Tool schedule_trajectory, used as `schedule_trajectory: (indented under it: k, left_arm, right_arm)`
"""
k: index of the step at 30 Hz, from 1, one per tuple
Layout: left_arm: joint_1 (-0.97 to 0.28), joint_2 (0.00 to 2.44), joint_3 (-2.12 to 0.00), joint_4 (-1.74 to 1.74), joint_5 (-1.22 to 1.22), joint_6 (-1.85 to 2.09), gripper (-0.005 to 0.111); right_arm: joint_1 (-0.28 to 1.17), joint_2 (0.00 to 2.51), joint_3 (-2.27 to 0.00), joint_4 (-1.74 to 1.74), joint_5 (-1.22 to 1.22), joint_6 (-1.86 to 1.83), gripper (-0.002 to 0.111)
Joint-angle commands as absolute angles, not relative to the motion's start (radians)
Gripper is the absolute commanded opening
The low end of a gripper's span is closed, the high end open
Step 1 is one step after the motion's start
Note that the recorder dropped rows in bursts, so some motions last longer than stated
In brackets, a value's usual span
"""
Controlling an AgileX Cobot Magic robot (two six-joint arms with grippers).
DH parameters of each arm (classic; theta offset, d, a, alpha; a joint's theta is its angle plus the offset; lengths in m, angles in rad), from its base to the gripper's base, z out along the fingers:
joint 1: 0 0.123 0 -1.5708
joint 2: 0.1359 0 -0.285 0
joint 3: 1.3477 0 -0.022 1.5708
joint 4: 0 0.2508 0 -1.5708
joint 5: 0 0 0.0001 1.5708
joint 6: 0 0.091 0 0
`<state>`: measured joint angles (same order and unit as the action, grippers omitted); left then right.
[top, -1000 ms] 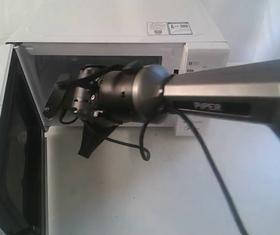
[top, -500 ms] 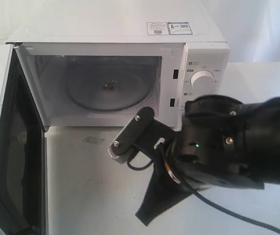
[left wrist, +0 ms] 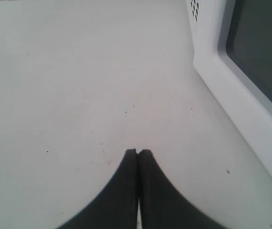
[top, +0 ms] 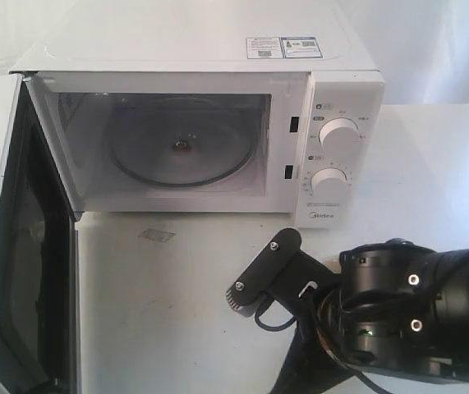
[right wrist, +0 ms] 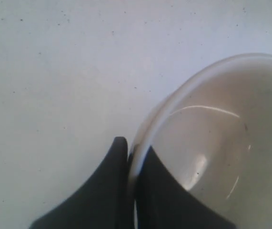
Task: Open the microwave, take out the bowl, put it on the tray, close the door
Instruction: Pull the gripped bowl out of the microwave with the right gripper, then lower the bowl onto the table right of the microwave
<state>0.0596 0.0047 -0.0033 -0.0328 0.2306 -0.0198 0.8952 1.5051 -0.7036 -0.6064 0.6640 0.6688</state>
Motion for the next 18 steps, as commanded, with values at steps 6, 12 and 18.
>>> schedule_trajectory:
  k: [6, 12, 18]
  left_arm:
    - [0.056, 0.000, 0.000, -0.037, 0.232, -0.021, 0.000]
    - [0.056, 0.000, 0.000, -0.037, 0.232, -0.021, 0.000]
    - [0.056, 0.000, 0.000, -0.037, 0.232, -0.021, 0.000]
  right_arm:
    - [0.859, 1.494, -0.694, -0.735, 0.716, 0.765, 0.000]
    - [0.699, 1.494, -0.696, -0.739, 0.576, 0.765, 0.000]
    - [0.537, 1.494, -0.708, -0.720, 0.471, 0.765, 0.000]
